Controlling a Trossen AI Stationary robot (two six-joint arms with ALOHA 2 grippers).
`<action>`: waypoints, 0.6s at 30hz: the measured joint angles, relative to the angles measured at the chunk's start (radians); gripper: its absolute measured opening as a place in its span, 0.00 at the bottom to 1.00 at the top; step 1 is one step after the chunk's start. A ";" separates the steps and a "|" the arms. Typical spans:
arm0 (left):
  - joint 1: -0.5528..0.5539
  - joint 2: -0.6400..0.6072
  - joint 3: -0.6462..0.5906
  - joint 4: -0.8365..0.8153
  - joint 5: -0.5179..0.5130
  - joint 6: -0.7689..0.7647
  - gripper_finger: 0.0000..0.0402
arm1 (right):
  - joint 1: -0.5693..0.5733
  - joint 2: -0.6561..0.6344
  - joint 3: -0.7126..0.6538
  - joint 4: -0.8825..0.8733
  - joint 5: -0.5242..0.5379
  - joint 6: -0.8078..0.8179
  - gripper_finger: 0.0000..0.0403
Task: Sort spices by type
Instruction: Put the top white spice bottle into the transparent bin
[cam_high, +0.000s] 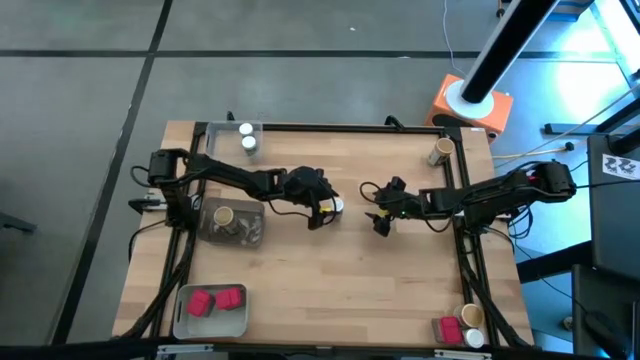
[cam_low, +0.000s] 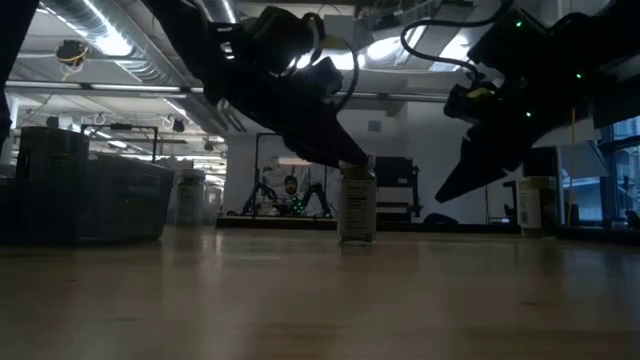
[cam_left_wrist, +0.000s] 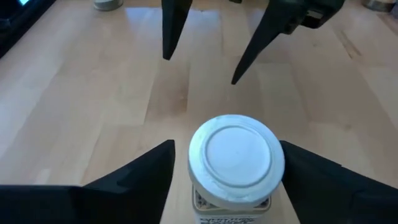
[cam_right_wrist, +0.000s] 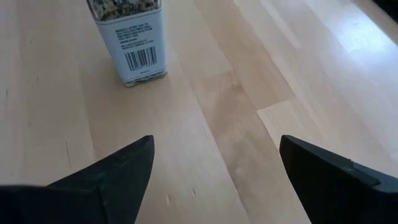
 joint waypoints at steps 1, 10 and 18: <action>0.000 0.000 0.000 -0.001 0.000 0.009 0.63 | 0.000 0.000 0.000 0.004 0.006 -0.001 0.85; 0.000 0.023 0.001 0.039 0.000 0.027 0.47 | 0.000 0.000 0.000 0.018 0.025 -0.008 0.85; 0.000 -0.077 -0.002 -0.047 -0.093 0.041 0.47 | 0.000 0.000 0.000 0.018 0.024 -0.008 0.85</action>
